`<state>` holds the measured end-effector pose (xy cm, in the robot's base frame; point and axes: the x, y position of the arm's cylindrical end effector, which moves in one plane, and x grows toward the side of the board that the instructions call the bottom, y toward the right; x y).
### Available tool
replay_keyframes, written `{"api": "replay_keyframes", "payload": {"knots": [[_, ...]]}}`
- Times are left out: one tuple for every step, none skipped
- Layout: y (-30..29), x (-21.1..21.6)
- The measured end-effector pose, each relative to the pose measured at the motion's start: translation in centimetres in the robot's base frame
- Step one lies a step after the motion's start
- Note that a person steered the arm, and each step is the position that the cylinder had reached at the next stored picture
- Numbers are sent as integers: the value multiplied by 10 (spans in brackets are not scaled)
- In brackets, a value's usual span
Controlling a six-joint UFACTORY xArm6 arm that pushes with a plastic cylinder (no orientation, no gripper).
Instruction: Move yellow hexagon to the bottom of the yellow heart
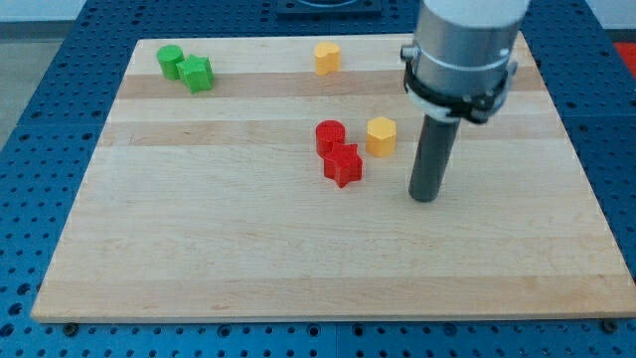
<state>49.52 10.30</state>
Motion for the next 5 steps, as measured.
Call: {"api": "replay_keyframes", "payload": {"knots": [[-14, -16], [-26, -65], [-34, -96], [-47, -125], [-60, -154]]}}
